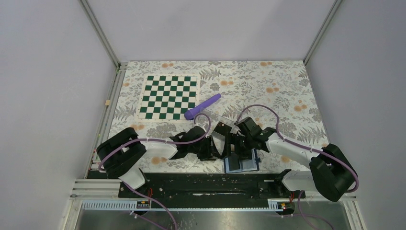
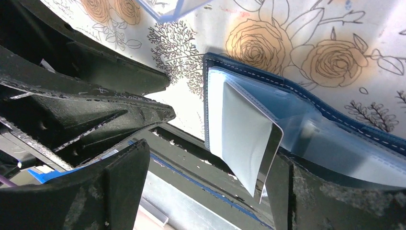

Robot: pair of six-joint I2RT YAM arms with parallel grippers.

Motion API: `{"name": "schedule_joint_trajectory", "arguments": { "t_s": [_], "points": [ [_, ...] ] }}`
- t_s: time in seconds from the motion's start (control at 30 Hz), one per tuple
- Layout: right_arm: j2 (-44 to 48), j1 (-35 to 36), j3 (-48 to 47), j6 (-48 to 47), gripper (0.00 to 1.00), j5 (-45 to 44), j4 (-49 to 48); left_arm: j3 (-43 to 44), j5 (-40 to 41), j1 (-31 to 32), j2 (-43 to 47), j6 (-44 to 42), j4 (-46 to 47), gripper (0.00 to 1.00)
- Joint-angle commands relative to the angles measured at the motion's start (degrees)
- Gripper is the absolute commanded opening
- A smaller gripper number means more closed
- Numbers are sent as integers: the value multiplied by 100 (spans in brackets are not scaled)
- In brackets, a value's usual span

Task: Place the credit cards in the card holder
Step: Insert the credit card into the card holder.

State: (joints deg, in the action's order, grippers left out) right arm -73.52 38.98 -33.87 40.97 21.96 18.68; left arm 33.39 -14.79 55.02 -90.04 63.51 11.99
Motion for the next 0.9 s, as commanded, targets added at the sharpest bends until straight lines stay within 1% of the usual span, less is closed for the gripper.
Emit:
{"name": "schedule_joint_trajectory", "arguments": {
  "t_s": [0.0, 0.07, 0.1, 0.13, 0.2, 0.27, 0.33, 0.4, 0.43, 0.53, 0.63, 0.77, 0.87],
  "points": [
    [212, 41, -269, -219, 90, -296, 542, -63, -210, -16, -244, 153, 670, 42],
    [219, 41, -265, -300, 91, -359, 649, -95, -348, -24, -407, 252, 908, 45],
    [219, 41, -257, -333, 90, -373, 677, -83, -384, -23, -484, 266, 940, 49],
    [222, 43, -257, -372, 90, -409, 726, -71, -407, -20, -530, 263, 957, 55],
    [219, 47, -276, -483, 90, -534, 855, -36, -411, -25, -600, 240, 948, 60],
    [216, 48, -306, -605, 86, -656, 980, -7, -398, -25, -599, 226, 929, 64],
    [174, 47, -357, -718, 79, -799, 1115, 21, -398, -27, -623, 192, 890, 67],
    [118, 48, -437, -861, 77, -937, 1283, 66, -402, -19, -656, 180, 859, 71],
    [95, 41, -479, -938, 78, -973, 1342, 77, -422, -15, -678, 187, 870, 72],
    [180, 50, -598, -1156, 85, -1189, 1612, 70, -441, 2, -710, 214, 896, 76],
    [445, 53, -635, -1290, 91, -1424, 1781, 81, -467, 13, -743, 215, 919, 77],
    [798, 55, -621, -1266, 99, -1451, 1845, 168, -528, 65, -829, 194, 929, 78],
    [887, 52, -571, -1234, 99, -1360, 1835, 271, -621, 115, -918, 164, 954, 77]
  ]
}}
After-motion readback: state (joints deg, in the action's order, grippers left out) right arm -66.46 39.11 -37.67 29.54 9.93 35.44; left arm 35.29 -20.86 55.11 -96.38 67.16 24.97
